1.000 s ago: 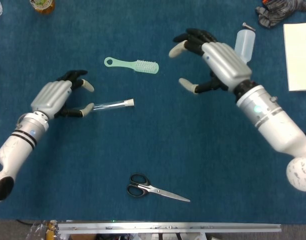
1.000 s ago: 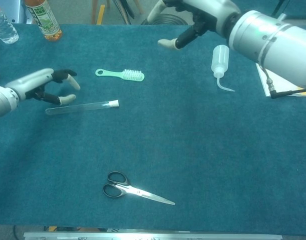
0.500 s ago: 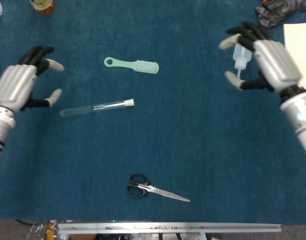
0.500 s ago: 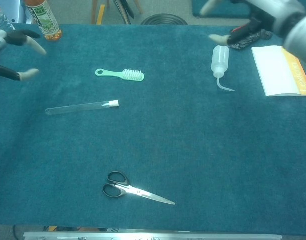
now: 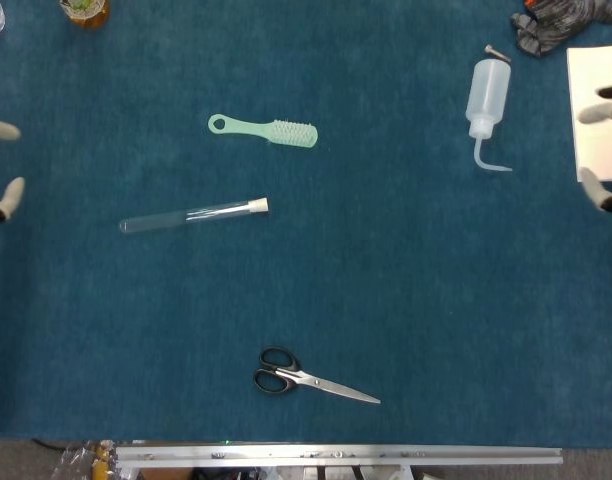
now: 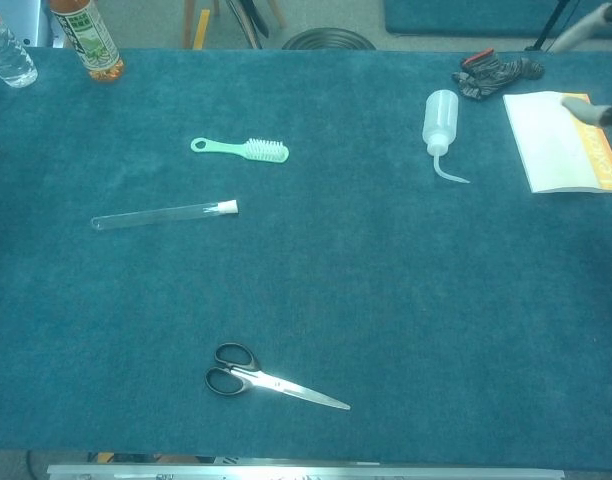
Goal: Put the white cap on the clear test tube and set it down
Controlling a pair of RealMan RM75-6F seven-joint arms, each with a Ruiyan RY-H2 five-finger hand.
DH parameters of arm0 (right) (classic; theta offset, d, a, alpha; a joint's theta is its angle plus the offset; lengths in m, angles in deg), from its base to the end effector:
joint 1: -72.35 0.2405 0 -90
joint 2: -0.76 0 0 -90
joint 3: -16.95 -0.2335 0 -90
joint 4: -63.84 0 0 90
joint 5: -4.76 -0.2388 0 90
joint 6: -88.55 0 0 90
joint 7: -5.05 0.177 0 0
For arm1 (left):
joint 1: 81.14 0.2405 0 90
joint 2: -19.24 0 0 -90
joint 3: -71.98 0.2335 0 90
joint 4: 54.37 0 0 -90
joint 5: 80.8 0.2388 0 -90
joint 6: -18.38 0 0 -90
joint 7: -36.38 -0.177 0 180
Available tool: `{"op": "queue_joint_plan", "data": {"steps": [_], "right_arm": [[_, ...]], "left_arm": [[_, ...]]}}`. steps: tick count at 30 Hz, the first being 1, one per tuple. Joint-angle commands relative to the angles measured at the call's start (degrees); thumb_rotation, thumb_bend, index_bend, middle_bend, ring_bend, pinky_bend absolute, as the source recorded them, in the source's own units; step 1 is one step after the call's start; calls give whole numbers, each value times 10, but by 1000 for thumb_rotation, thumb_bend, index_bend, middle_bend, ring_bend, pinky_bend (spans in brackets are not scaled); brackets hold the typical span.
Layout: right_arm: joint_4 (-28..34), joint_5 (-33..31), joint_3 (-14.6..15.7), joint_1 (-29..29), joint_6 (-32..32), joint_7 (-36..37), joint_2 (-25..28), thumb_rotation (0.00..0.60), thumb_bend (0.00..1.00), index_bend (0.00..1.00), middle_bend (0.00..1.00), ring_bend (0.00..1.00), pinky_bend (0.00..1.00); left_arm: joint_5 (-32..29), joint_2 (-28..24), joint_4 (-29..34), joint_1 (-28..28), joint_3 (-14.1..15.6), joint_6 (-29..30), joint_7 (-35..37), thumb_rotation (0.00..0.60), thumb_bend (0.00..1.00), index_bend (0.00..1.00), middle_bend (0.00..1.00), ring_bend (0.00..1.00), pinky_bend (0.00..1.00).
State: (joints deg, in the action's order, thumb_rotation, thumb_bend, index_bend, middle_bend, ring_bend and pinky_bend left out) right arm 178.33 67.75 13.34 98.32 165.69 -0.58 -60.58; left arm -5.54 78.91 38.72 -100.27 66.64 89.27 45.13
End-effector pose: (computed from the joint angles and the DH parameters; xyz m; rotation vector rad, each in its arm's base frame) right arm -0.1932 -0.2848 0.0897 1.3836 -1.2003 1.0445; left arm -0.2848 0.2987 0.1282 -1.4226 -1.0574 -0.9584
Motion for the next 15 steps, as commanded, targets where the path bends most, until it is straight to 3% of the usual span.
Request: {"op": "queue_joint_plan", "data": {"steps": [1, 8, 15], "right_arm": [[1, 23, 15, -31, 25, 7, 12, 600, 283, 332, 222, 1, 58], [17, 64, 41, -90, 65, 13, 28, 600, 282, 332, 223, 1, 58], [27, 88, 48, -127, 84, 14, 40, 600, 282, 332, 223, 1, 58]], "left_arm": [[3, -10, 2, 18, 6, 23, -9, 534, 337, 326, 109, 0, 95], [25, -31, 25, 59, 16, 80, -23, 533, 337, 330, 112, 0, 95], [43, -43, 34, 91, 20, 124, -12, 533, 336, 335, 120, 0, 95]]}}
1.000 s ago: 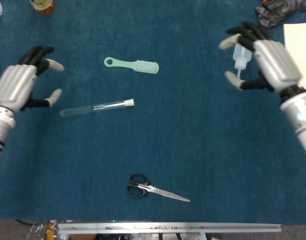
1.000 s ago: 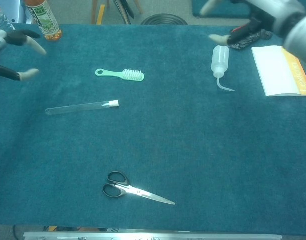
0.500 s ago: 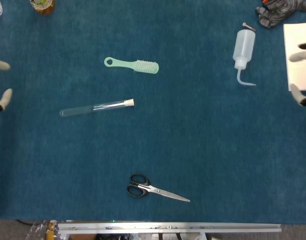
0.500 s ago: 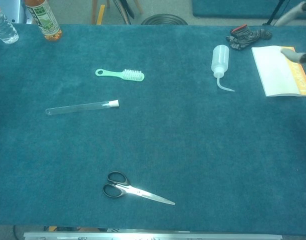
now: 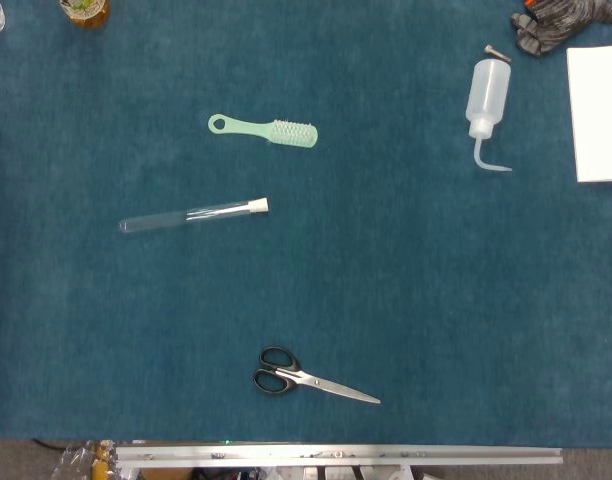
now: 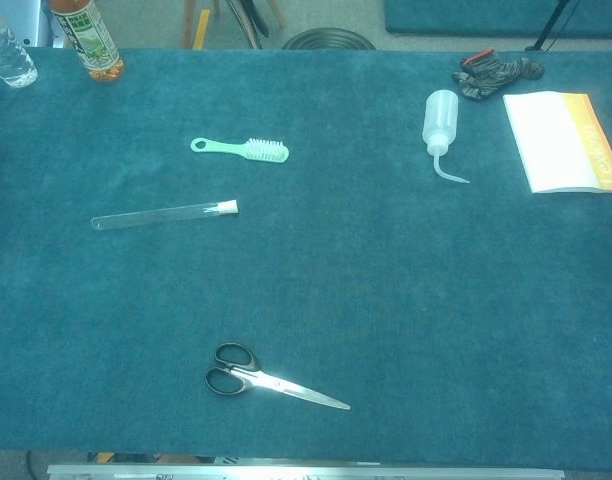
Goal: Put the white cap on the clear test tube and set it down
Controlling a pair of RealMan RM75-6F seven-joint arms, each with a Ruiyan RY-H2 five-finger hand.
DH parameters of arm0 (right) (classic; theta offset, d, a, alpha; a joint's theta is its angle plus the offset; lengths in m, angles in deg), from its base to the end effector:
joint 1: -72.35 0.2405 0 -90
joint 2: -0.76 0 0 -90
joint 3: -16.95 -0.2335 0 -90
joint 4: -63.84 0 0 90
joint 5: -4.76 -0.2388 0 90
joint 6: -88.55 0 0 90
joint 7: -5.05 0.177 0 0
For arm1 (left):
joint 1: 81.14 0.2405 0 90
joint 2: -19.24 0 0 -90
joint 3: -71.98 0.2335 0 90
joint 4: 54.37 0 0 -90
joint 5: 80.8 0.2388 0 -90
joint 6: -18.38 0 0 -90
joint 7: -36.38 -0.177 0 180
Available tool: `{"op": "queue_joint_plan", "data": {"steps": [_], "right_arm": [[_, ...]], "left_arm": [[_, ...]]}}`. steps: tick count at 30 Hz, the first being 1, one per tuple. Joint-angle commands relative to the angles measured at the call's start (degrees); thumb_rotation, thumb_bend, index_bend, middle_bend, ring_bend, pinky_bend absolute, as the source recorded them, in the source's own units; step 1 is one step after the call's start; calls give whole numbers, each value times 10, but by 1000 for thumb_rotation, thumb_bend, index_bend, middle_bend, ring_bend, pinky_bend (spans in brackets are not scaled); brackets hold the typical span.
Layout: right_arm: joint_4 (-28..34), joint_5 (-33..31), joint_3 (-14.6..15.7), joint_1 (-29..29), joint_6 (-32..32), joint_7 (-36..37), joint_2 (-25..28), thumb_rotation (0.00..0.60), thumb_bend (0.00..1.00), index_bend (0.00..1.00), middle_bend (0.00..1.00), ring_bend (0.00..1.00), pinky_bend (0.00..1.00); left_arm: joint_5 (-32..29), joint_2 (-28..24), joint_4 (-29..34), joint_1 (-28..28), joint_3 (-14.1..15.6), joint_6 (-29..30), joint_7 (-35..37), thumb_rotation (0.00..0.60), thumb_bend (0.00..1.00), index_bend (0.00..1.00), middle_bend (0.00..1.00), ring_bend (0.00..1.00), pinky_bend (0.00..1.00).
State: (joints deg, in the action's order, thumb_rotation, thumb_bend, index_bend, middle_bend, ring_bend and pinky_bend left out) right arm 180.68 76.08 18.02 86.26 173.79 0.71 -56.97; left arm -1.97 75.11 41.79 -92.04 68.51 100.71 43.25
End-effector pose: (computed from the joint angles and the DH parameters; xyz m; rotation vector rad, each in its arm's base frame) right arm -0.2321 -0.2248 0.1156 1.2689 -1.1816 0.9811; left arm -0.2986 0.2487 0.1647 -1.3302 -0.9429 -0.9492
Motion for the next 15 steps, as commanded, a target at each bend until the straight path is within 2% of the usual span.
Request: {"op": "queue_joint_plan", "data": {"steps": [1, 15], "right_arm": [[5, 7, 0, -10, 5, 1, 5, 600, 283, 332, 223, 1, 58], [17, 25, -14, -42, 10, -4, 9, 600, 282, 332, 223, 1, 58]], "left_arm": [[11, -6, 4, 11, 1, 14, 11, 533, 336, 336, 121, 0, 95], [22, -2, -4, 23, -3, 18, 23, 534, 337, 337, 122, 0, 95]]}}
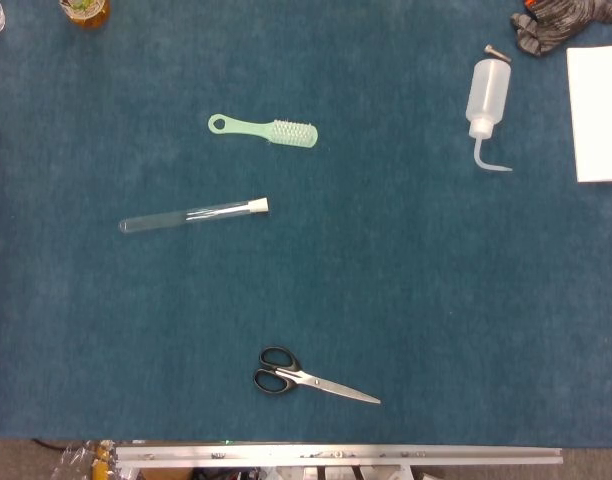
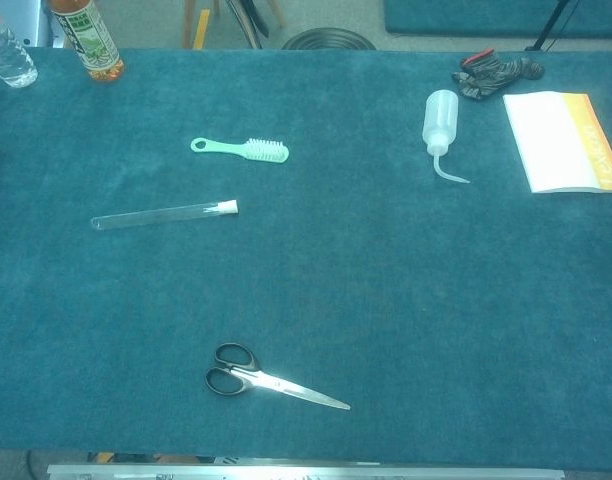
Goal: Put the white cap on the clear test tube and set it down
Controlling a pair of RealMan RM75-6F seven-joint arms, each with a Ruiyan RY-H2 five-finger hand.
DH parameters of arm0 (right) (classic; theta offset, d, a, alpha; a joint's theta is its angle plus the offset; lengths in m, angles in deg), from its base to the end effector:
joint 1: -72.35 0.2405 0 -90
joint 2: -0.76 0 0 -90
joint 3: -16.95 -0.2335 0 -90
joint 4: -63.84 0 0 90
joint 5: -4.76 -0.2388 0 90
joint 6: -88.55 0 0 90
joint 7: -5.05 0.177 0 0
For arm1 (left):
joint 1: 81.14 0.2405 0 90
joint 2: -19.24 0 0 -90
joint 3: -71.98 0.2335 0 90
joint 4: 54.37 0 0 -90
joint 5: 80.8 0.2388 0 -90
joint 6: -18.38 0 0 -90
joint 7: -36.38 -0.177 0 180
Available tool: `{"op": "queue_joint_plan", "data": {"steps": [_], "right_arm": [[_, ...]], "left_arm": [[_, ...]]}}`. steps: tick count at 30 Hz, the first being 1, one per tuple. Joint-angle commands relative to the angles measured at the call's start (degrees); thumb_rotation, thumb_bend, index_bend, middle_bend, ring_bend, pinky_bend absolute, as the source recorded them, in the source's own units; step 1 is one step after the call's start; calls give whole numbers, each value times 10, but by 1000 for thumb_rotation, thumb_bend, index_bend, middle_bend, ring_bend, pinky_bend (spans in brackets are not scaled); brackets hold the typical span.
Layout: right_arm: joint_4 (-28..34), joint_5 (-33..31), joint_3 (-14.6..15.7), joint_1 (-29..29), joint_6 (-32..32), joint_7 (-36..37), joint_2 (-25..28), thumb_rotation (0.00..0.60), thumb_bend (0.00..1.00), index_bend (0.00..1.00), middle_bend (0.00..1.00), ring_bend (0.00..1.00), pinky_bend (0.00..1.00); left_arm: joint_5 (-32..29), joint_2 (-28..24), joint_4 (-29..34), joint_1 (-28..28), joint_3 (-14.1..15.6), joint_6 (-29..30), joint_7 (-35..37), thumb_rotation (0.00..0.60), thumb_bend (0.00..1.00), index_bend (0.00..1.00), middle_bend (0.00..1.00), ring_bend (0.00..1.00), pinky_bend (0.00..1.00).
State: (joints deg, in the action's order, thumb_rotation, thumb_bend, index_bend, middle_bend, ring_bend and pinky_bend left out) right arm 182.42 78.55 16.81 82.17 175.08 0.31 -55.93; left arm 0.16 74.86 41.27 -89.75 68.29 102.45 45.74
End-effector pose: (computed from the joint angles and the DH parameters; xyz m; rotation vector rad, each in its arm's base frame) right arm -0.2317 -0.2129 0.1245 1.2305 -1.1735 0.9901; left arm -0.3017 0.2380 0.1699 -1.3131 -0.9469 -0.9808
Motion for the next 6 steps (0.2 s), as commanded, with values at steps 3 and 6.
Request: {"op": "queue_joint_plan", "data": {"steps": [3, 6], "right_arm": [[-3, -1, -6, -2, -12, 2, -3, 600, 282, 332, 223, 1, 58], [-9, -2, -12, -2, -18, 7, -5, 600, 283, 332, 223, 1, 58]], "left_arm": [[3, 0, 4, 2, -1, 1, -6, 533, 337, 337, 122, 0, 95], [4, -1, 11, 4, -2, 3, -12, 535, 337, 337, 122, 0, 95]]}}
